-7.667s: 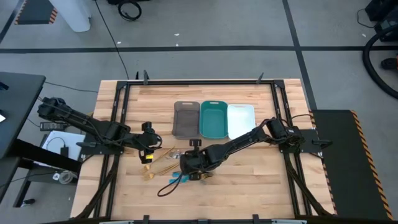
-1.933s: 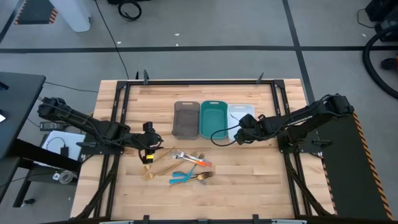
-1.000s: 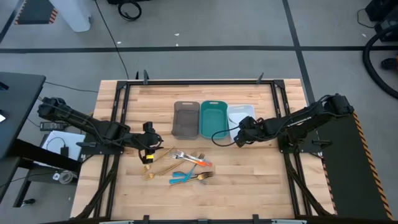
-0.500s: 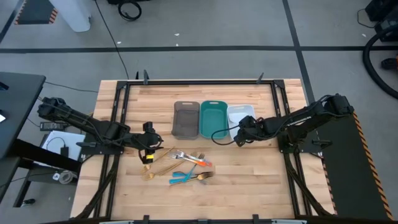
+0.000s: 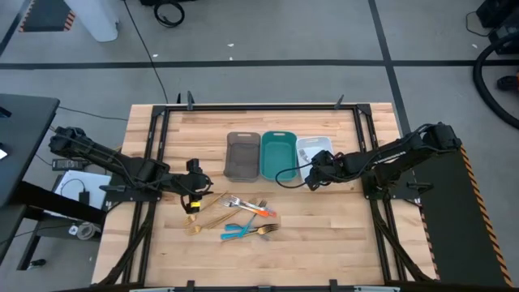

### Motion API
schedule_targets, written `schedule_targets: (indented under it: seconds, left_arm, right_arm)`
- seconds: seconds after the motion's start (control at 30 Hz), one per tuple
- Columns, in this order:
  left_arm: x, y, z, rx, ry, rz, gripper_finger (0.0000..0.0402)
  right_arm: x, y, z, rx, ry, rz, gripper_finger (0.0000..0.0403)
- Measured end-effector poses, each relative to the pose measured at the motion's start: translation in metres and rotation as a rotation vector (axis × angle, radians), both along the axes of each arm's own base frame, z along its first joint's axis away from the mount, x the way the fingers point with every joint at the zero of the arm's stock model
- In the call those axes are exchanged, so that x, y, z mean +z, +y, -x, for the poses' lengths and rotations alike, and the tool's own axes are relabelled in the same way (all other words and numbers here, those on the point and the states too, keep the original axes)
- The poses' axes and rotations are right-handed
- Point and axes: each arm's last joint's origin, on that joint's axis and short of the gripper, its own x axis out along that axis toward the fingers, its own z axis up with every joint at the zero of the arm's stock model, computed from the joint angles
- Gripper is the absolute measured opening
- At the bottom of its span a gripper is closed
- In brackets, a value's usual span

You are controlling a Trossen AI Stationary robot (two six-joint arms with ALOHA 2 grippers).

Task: Sort silverware by color (type)
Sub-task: Put the orange fork into the white bin

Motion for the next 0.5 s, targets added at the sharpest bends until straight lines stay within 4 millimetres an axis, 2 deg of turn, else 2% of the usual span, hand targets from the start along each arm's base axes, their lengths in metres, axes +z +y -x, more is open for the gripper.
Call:
schedule_targets:
  seconds: [0.23,0.5]
  left_arm:
    - [0.0,0.0,0.0,0.0,0.0,0.0,0.0151]
    - [0.0,0.0,0.0,0.0,0.0,0.0,0.0151]
  right_arm:
    - [0.004,-0.002,-0.001,0.005,-0.008,0.003,0.0099]
    - [0.023,-0.008,-0.007,0.028,-0.043,0.024,0.0099]
